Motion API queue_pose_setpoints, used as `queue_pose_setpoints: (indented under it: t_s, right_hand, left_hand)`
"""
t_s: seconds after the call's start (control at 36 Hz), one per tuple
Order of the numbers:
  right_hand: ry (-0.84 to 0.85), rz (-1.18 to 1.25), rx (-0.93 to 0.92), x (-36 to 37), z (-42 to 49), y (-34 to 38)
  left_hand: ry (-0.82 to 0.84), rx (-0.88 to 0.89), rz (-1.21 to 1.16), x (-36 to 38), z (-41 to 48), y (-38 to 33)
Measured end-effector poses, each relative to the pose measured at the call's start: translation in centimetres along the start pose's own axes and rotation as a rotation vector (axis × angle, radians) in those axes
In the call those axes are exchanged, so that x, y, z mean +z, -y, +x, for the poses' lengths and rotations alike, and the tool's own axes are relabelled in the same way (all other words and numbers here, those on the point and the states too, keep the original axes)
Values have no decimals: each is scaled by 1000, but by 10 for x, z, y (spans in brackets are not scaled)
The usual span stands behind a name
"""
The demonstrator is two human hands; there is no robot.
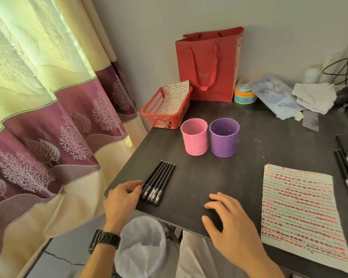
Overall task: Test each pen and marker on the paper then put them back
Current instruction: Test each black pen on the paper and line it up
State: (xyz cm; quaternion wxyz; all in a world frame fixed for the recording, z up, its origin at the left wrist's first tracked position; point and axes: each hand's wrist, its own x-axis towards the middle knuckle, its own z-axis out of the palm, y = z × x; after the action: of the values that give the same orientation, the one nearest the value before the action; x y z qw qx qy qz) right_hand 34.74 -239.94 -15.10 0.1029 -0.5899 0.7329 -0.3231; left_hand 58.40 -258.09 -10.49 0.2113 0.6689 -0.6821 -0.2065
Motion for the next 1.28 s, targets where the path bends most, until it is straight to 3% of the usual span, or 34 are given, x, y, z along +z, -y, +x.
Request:
queue_pose_setpoints:
  t_s: [0.64, 0.83, 1.0, 1.14, 1.28]
  right_hand:
    - [18, -4, -35, -5, 0, 4]
    - [126, 173, 16, -22, 1, 9]
    - [6, 267, 84, -84, -13, 0]
    - [-161, 142, 194, -152, -40, -48]
    - [-235, -77, 466, -192, -76, -110]
  left_hand:
    - [21, 56, 69, -6, -11, -7]
    - [20, 88, 227, -10, -18, -34]
    - [38, 383, 195, 18, -53, -111]
    - [186, 719, 68, 69, -91, -178]
    - [375, 902, 84, 123, -122, -243]
